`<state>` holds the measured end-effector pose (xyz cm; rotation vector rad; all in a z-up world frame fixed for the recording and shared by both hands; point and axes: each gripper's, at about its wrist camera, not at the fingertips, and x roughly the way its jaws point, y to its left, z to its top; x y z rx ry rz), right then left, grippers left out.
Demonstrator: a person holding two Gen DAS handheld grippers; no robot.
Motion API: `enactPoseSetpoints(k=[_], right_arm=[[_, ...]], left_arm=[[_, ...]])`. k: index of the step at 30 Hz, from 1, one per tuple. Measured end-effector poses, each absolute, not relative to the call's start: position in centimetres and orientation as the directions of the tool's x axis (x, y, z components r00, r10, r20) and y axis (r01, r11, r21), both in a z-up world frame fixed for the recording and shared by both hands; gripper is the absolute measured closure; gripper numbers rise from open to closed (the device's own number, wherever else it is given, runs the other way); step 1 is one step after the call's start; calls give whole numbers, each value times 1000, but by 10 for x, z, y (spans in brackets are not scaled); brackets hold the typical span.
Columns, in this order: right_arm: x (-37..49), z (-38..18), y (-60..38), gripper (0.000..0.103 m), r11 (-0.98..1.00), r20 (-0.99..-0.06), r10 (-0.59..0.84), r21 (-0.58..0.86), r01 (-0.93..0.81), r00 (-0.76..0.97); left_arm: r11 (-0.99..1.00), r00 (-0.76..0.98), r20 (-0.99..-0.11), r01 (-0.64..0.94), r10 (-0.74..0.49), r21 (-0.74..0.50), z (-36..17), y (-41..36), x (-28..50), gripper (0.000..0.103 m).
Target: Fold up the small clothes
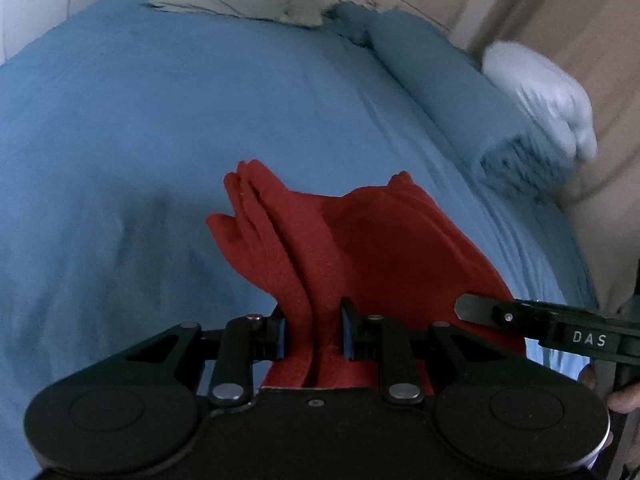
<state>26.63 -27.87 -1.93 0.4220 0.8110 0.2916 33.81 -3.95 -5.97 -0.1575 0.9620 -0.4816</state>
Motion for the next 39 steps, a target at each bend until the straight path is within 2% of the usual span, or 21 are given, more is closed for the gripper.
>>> enactPoseSetpoints(k=[3, 6, 8, 11, 16, 19, 20, 21, 22, 23, 24, 25, 27, 30, 33, 39], right_arm=[[240, -43, -292, 66, 902, -678, 363, 427, -59, 640], [228, -82, -299, 66, 924, -733, 320, 381, -28, 600], [221, -104, -300, 66, 946, -765, 274, 325, -18, 582], [212, -117, -300, 65, 947, -748, 277, 319, -40, 603], [214, -116, -296, 64, 954, -749, 266, 294, -56, 607], [211, -110, -297, 57, 958, -743, 260, 279, -68, 617], [212, -104, -294, 49, 961, -737, 250, 269, -66, 628], [210, -99, -294, 36, 963, -731, 244, 262, -67, 637], [206, -93, -294, 29, 963, -721, 241, 258, -71, 650], [199, -84, -293, 14, 964, -704, 237, 254, -75, 669], [193, -75, -293, 4, 967, -692, 227, 244, -74, 686], [187, -65, -293, 1, 970, -679, 215, 234, -71, 702], [174, -44, -293, 0, 973, -662, 199, 218, -68, 723], [151, -11, -293, 0, 983, -650, 150, 182, -39, 745], [119, 24, -293, 0, 988, -633, 95, 155, 6, 769], [43, 82, -275, 0, 994, -608, -33, 64, 90, 793]], left_arm=[[900, 445, -790, 315, -421, -303, -90, -59, 322, 75], [935, 445, -836, 290, -322, -206, -124, -74, 311, 75], [940, 458, -834, 282, -307, -191, -134, -71, 306, 73], [941, 460, -828, 257, -319, -220, -136, -63, 303, 71], [945, 468, -831, 266, -300, -192, -132, -68, 298, 70], [950, 489, -825, 257, -284, -175, -124, -68, 295, 67], [952, 495, -823, 254, -278, -169, -120, -68, 292, 67], [953, 502, -820, 253, -275, -164, -114, -67, 289, 65], [953, 511, -815, 256, -274, -160, -107, -65, 286, 58], [953, 531, -802, 260, -274, -153, -98, -63, 281, 52], [955, 552, -789, 260, -269, -144, -88, -61, 277, 34], [958, 583, -770, 256, -259, -129, -75, -58, 270, 15], [963, 653, -716, 250, -246, -102, -46, -53, 252, 4], [964, 727, -644, 259, -239, -65, 1, -43, 217, 0], [971, 768, -611, 239, -190, -2, 37, -36, 179, 0], [981, 803, -582, 190, -126, 49, 65, -26, 100, 0]])
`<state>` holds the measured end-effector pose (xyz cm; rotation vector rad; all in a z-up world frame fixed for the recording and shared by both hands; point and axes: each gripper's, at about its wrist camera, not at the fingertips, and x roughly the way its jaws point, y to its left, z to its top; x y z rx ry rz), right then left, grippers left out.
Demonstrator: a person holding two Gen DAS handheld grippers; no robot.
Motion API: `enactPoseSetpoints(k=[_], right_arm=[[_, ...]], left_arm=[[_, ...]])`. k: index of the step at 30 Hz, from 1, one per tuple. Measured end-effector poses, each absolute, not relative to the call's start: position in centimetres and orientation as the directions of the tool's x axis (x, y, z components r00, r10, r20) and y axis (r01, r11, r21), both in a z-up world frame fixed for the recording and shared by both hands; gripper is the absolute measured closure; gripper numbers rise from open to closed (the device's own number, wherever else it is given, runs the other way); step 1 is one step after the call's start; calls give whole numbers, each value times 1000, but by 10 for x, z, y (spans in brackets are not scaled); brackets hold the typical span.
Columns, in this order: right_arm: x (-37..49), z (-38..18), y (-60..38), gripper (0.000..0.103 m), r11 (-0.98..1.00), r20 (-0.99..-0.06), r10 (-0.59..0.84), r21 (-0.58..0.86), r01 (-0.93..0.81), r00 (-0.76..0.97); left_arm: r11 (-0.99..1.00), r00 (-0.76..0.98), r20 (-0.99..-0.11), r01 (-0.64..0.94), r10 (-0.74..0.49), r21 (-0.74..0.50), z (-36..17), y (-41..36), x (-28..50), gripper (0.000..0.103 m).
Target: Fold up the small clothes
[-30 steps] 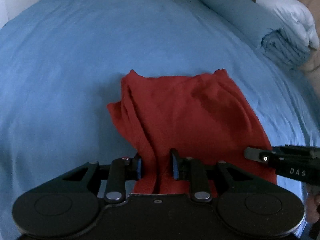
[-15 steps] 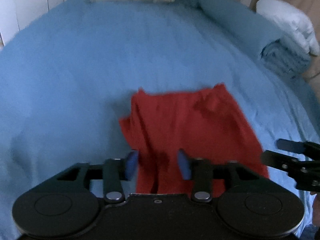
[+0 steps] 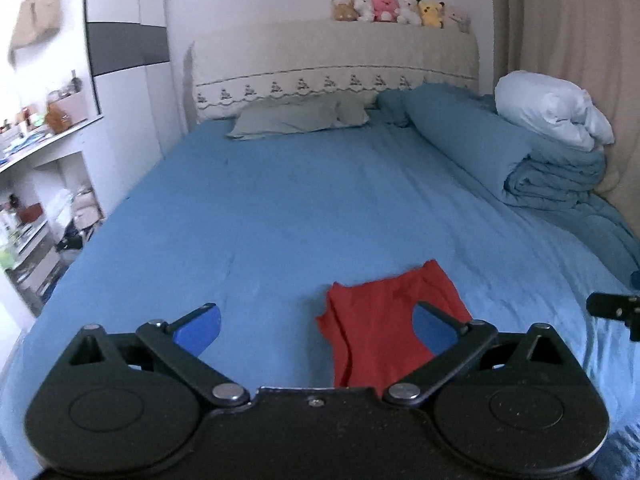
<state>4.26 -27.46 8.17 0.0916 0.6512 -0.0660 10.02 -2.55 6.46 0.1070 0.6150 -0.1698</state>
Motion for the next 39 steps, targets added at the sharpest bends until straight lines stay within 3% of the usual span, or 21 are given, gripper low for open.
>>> enactPoseSetpoints(k=[6, 10, 15, 39], right_arm=[[-13, 94, -245, 0, 993, -640, -81, 18, 120, 764], [-40, 85, -222, 0, 990, -648, -129, -39, 137, 751], [-61, 70, -209, 0, 993, -696, -82, 6, 119, 713], [-69, 57, -211, 0, 981, -722, -137, -4, 195, 679]], left_arm=[[988, 758, -639, 154, -132, -21, 41, -20, 57, 0], [986, 742, -659, 167, -123, 3, 30, -23, 35, 0], [984, 737, -663, 175, -132, -1, 23, -23, 22, 0], [977, 748, -647, 212, -147, 23, 19, -24, -1, 0]])
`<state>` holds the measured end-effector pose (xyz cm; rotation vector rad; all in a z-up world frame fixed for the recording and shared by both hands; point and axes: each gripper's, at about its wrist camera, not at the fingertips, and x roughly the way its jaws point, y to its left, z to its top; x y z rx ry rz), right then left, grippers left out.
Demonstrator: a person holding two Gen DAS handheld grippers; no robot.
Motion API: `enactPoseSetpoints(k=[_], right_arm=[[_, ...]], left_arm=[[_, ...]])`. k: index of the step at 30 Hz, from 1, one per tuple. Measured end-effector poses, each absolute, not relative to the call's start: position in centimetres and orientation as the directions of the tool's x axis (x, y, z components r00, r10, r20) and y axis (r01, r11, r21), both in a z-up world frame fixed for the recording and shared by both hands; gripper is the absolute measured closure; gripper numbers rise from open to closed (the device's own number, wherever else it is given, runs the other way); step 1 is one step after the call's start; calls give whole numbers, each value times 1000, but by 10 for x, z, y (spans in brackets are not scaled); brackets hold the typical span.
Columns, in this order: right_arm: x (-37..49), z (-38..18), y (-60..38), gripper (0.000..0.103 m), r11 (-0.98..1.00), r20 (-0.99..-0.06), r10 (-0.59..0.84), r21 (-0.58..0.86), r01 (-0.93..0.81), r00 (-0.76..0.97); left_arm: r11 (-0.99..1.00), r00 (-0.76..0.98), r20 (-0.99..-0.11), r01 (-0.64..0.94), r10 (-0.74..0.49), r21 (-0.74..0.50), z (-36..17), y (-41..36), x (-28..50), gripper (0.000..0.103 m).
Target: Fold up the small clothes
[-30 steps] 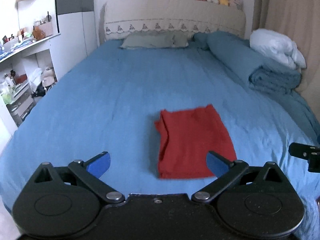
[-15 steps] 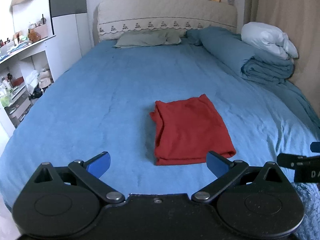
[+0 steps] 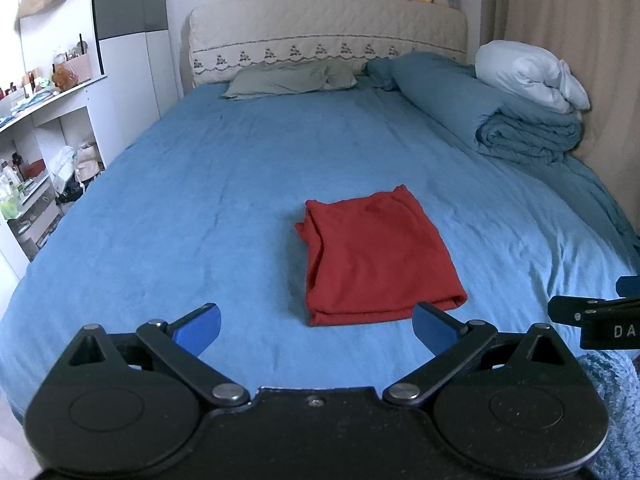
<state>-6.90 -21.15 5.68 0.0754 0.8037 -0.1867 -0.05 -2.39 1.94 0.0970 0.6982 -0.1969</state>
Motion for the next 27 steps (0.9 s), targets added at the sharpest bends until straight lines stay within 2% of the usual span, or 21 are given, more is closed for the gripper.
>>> enactPoseSetpoints(k=[27], right_arm=[[-68, 53, -213, 0, 980, -723, -134, 4, 198, 678]], left_arm=[[977, 755, -639, 210, -147, 24, 22, -21, -4, 0]])
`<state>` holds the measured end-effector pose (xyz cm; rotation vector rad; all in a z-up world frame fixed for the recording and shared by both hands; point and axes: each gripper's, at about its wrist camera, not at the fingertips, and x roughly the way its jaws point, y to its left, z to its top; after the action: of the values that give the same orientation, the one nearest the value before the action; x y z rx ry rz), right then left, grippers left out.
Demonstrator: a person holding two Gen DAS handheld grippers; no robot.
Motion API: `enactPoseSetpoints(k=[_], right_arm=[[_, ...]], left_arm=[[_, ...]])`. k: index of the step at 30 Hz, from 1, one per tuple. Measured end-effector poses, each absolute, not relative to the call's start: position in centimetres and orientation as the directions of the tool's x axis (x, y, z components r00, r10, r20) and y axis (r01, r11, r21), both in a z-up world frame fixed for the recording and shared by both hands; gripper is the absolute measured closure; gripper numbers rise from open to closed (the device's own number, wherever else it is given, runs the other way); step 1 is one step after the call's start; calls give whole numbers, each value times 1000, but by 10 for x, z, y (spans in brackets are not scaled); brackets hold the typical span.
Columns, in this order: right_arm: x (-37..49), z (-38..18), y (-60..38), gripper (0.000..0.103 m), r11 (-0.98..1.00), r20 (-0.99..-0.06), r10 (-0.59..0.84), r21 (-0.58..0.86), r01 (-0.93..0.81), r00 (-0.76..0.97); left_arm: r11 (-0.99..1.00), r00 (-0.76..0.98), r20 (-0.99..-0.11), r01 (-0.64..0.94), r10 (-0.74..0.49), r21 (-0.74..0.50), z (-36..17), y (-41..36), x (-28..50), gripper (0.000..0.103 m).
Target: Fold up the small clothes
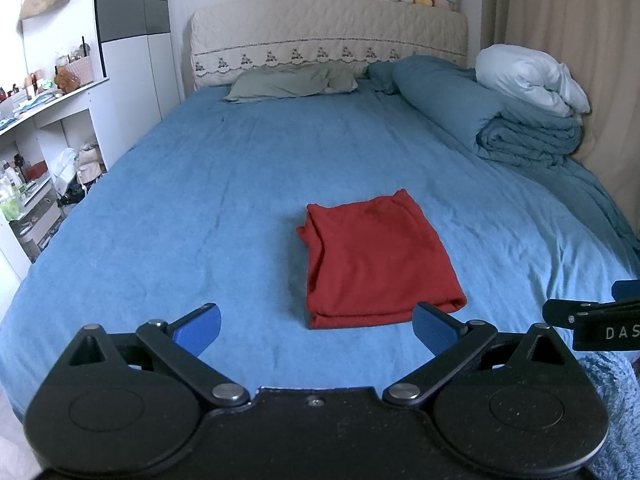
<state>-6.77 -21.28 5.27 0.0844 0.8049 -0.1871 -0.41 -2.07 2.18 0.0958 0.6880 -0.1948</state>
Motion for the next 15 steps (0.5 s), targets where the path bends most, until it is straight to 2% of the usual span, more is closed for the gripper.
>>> enactPoseSetpoints(k=[15], right_arm=[[-67, 52, -212, 0, 980, -722, -137, -1, 198, 678]], left_arm=[[978, 754, -639, 208, -151, 15, 24, -19, -4, 0]])
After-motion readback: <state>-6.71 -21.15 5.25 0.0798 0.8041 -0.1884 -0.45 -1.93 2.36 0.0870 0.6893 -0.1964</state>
